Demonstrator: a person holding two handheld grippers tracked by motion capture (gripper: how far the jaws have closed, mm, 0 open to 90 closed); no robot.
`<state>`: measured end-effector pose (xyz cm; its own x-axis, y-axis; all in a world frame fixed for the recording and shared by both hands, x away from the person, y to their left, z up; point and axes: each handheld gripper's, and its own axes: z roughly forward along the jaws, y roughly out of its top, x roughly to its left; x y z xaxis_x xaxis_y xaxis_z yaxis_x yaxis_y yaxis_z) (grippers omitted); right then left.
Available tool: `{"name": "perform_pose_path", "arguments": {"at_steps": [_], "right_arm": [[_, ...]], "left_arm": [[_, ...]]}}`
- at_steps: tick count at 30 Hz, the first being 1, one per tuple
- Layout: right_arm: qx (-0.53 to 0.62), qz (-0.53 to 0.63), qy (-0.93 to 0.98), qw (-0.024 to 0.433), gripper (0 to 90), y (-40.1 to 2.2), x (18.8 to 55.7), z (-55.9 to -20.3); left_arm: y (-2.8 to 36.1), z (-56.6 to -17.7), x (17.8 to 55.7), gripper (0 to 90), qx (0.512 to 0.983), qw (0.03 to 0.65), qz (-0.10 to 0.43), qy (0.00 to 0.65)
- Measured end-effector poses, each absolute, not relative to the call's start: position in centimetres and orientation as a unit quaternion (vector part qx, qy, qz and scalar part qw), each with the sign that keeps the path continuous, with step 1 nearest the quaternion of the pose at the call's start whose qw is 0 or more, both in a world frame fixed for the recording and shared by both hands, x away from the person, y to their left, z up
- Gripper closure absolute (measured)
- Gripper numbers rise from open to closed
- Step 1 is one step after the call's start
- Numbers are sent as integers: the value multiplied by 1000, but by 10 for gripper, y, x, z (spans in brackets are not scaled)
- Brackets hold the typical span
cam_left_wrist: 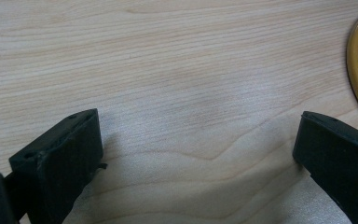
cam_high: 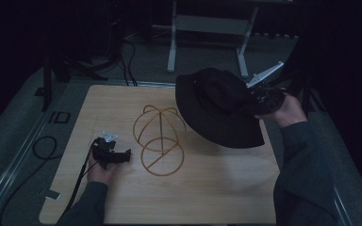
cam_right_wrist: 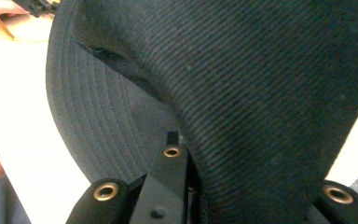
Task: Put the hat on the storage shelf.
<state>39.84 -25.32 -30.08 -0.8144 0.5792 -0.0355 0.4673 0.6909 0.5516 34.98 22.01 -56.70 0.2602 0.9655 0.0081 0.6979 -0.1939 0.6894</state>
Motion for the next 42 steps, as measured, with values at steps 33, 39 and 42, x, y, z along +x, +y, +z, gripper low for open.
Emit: {"name": "perform_pose_path", "arguments": {"at_steps": [33,39,42], "right_arm": [[256,277,919,111,879,-240,394,-276],[246,290,918,110,880,-237,392,-271],[240,294,919,110,879,-234,390,-268]], "left_arm": [[220,-567,350,16,739,292,228,563],[220,-567,350,16,739,291,228,563],[220,-567,350,16,740,291,228,563]]}}
